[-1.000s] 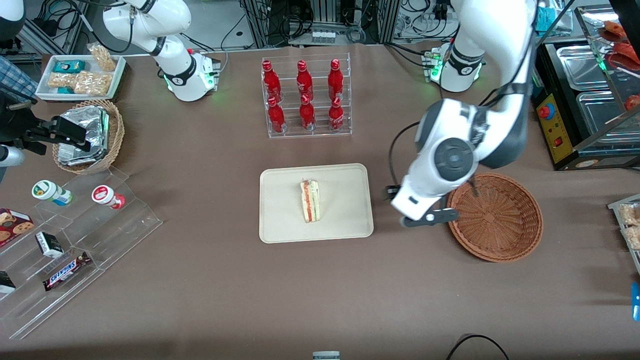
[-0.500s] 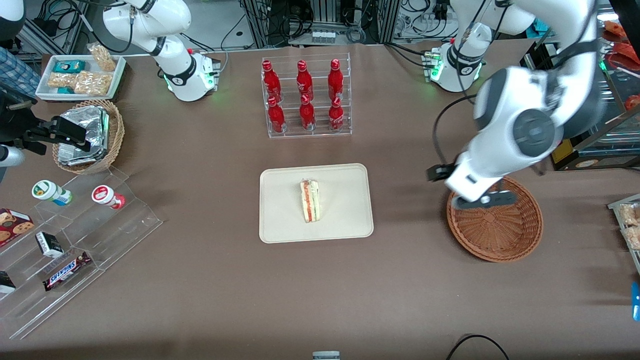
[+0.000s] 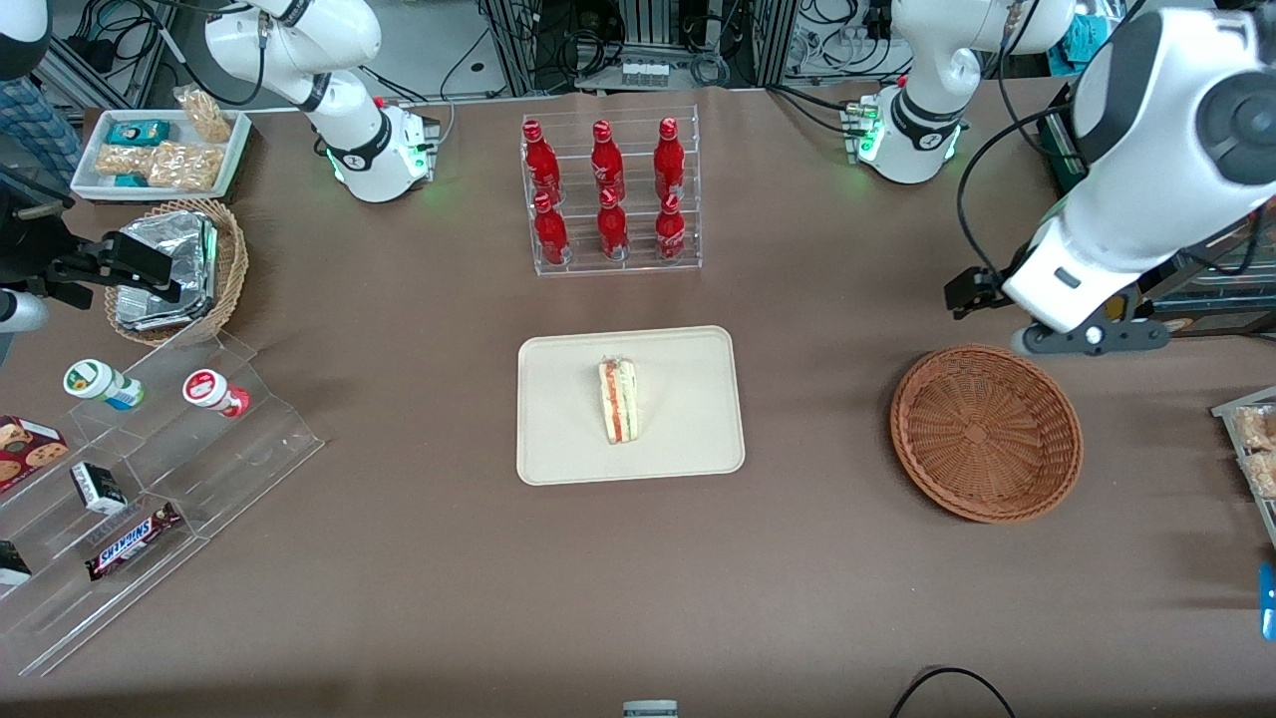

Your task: Place sandwich from basket to tray

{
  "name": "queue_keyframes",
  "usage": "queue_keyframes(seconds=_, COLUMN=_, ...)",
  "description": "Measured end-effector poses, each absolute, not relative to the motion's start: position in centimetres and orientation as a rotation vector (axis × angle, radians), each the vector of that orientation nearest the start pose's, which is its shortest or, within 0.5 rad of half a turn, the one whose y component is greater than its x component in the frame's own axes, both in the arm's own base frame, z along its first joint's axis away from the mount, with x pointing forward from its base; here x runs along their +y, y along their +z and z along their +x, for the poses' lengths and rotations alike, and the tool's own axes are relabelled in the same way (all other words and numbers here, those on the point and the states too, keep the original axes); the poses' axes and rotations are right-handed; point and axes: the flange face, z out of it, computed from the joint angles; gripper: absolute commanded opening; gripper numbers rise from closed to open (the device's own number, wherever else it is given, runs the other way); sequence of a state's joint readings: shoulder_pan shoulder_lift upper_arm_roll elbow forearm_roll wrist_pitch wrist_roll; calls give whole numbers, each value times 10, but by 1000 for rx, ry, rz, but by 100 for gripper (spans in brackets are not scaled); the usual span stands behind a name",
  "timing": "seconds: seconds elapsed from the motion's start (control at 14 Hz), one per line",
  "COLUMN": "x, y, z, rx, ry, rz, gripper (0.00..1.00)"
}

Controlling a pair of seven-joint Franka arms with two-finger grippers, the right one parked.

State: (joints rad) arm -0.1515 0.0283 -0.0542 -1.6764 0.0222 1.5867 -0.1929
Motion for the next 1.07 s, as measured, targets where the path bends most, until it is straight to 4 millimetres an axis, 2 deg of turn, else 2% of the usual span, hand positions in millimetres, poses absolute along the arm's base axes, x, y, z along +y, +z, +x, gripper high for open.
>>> queue_keyframes(seconds=0.36, x=-69, y=573, z=545, rx=73, ry=182, rz=-3101, gripper=100)
queue_keyframes(seconds=0.93, x=-18, y=593, z=546, rx=-58, ry=128, rz=-3148, gripper=100)
queue_keyframes(seconds=1.07, x=-11, y=601, z=545, rx=-76, ry=101, rz=-3150, gripper=100)
